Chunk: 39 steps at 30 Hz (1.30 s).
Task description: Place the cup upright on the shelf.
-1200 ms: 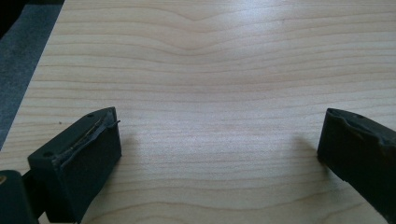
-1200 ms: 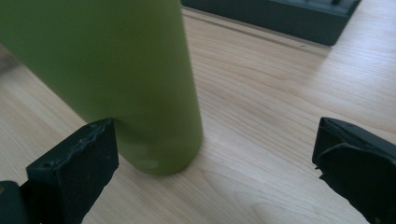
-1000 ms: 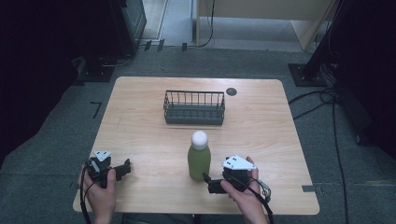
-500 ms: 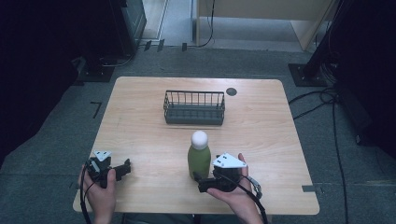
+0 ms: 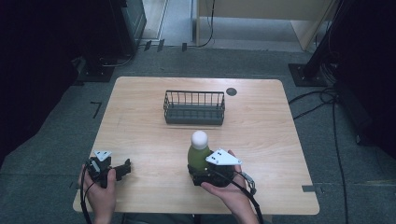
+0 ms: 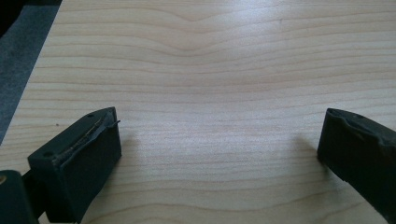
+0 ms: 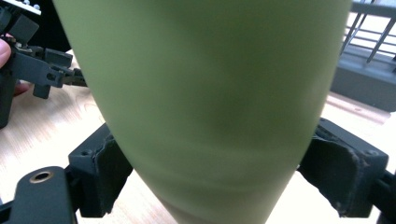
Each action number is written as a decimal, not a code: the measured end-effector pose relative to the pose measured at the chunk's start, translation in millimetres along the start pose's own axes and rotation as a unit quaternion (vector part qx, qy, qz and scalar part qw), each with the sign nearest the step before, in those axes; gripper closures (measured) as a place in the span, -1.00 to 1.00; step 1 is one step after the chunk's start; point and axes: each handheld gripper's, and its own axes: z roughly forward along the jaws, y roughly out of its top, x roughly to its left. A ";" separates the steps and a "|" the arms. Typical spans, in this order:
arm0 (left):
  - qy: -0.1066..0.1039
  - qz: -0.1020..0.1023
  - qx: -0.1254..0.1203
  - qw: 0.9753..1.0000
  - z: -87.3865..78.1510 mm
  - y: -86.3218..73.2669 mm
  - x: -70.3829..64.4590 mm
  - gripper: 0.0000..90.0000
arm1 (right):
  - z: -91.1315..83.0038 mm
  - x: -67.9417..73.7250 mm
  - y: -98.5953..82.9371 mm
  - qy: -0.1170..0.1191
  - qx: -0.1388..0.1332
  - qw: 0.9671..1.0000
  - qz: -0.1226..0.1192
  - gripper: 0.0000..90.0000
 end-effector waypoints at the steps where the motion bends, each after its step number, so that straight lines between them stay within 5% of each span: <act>1: 0.000 0.000 0.000 1.000 0.0 0.0 0.0 -1.00 | 0.2 0.4 1.2 -0.001 -0.001 1.000 0.001 -0.67; 39: 0.000 0.000 -0.001 1.000 0.1 0.0 -0.1 -1.00 | 10.0 -2.0 27.9 -0.021 -0.010 0.999 -0.035 -0.56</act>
